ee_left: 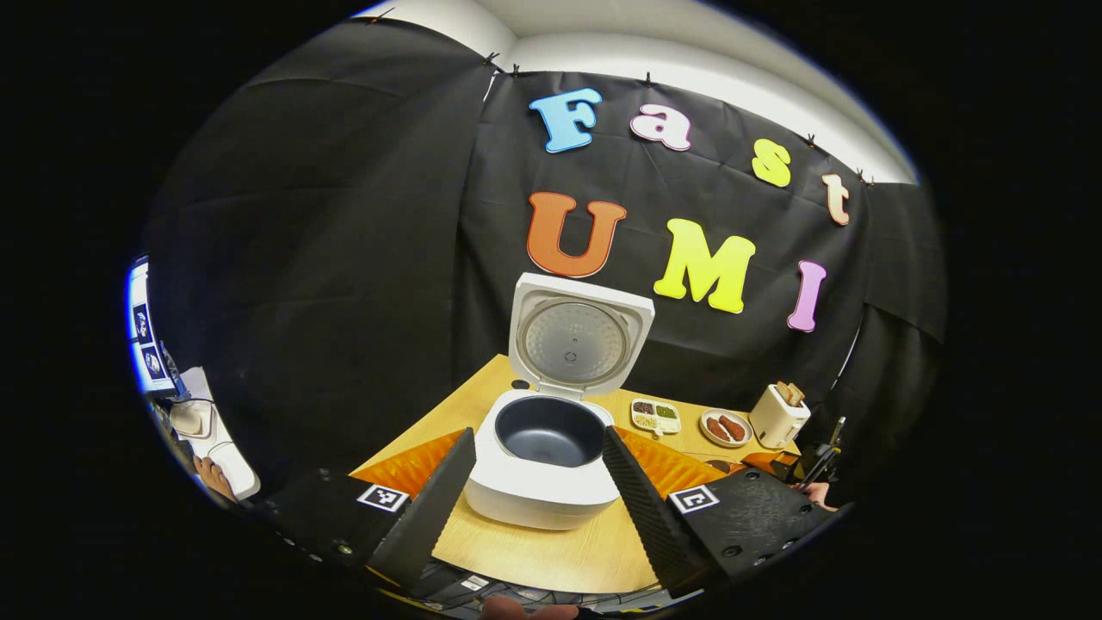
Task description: Close the left gripper, press the button to open the rice cooker; take a wooden spoon from the chopstick holder with the right hand, scoop a spoonful of rice and pour it into the rice cooker, then put the wooden spoon back into the chopstick holder.
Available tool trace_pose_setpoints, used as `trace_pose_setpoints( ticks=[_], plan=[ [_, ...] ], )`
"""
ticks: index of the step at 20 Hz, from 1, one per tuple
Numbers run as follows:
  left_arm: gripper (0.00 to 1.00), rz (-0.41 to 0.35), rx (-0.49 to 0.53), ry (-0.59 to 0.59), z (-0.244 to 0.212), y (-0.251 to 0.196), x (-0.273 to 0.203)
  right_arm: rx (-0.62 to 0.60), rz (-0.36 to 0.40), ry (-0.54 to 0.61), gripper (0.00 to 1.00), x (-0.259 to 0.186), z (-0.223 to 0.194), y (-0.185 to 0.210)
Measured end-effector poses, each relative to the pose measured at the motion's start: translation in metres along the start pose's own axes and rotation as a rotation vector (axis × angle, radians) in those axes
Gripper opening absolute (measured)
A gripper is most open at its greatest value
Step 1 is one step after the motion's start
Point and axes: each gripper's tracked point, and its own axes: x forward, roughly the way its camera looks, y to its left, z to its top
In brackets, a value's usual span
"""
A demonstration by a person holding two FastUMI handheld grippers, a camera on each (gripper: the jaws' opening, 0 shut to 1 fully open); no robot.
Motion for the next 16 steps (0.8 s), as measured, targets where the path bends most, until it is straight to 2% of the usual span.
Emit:
trace_pose_setpoints(
  ticks=[4, 8, 14, 16],
  plan=[
    [0.94, 0.017, -0.013, -0.026, 0.004, -0.007, 0.002, 0.018, 0.053, -0.002, 0.13, -0.011, 0.016, 0.026],
    [0.94, 0.043, -0.035, -0.043, 0.003, -0.007, -0.003, 0.007, 0.127, 0.050, 0.12, -0.001, 0.008, 0.073],
    [0.94, 0.094, -0.026, -0.088, 0.008, 0.012, -0.020, -0.064, 0.242, 0.168, 0.12, 0.042, -0.047, 0.162],
    [0.94, 0.103, -0.021, -0.108, 0.011, 0.018, -0.023, -0.083, 0.258, 0.202, 0.12, 0.060, -0.072, 0.185]
  ],
)
